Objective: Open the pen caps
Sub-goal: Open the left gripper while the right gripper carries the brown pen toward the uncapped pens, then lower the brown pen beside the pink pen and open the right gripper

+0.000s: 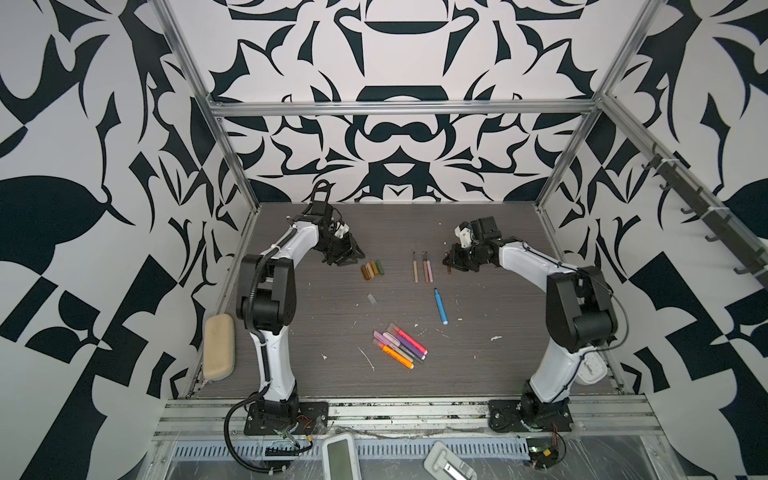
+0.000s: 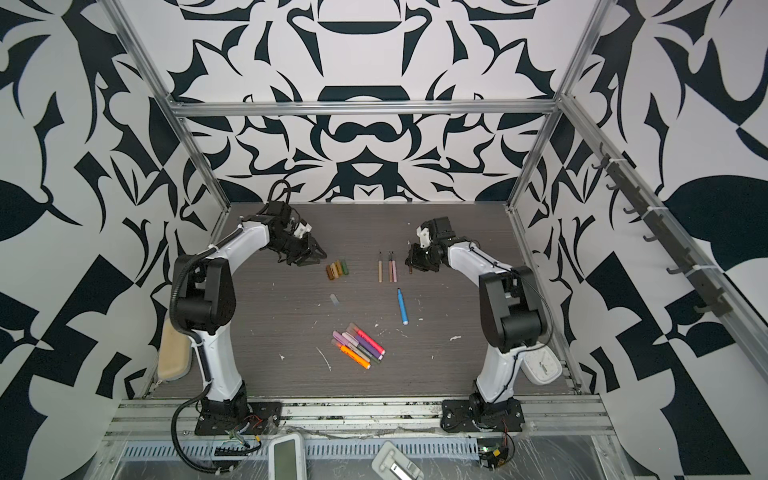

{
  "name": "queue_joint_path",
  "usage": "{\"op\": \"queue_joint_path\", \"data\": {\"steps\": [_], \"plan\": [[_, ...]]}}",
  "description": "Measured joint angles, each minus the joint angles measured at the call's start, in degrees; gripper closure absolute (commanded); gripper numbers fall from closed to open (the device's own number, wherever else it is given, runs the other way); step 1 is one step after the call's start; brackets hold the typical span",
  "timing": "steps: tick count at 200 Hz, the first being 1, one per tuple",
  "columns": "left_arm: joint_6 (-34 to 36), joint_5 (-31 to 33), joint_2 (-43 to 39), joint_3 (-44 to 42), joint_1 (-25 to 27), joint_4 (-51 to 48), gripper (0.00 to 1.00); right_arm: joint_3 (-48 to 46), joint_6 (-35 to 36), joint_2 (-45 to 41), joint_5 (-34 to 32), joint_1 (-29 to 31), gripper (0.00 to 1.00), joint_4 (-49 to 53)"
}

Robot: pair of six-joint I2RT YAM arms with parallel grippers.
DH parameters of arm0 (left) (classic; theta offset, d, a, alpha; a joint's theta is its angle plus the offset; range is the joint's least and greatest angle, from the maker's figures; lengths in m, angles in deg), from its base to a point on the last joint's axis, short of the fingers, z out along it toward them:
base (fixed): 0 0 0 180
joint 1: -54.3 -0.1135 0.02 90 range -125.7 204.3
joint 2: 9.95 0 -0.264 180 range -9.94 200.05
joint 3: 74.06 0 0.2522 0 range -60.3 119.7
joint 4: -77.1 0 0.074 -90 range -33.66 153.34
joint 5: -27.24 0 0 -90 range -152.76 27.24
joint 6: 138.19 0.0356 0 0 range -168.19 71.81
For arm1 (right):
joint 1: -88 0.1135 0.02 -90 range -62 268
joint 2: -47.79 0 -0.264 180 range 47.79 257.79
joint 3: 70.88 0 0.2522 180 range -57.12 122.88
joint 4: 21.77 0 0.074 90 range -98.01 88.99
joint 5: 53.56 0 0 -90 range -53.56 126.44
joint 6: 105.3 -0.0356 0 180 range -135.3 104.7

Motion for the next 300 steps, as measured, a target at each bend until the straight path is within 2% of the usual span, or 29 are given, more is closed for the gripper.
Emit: {"op": "queue_joint_path", "data": {"steps": [41, 130, 199, 300], "plan": [[0.4, 1.1, -2.9, 0.0, 0.0, 0.6, 0.66, 3.7, 2.3, 5.4, 2.0, 0.2, 1.00, 1.8], [0.3, 1.4, -2.9, -0.2, 0.0, 0.7, 0.66, 3.6, 3.1, 7.9, 2.1, 0.4, 1.00, 2.1], [0.3, 1.4, -2.9, -0.2, 0.0, 0.8, 0.66, 3.6, 3.0, 8.6, 1.8, 0.4, 0.94, 1.8], [0.3, 1.4, -2.9, -0.4, 0.0, 0.8, 0.66, 3.6, 1.7, 10.0, 2.4, 0.4, 0.92, 0.1]]}}
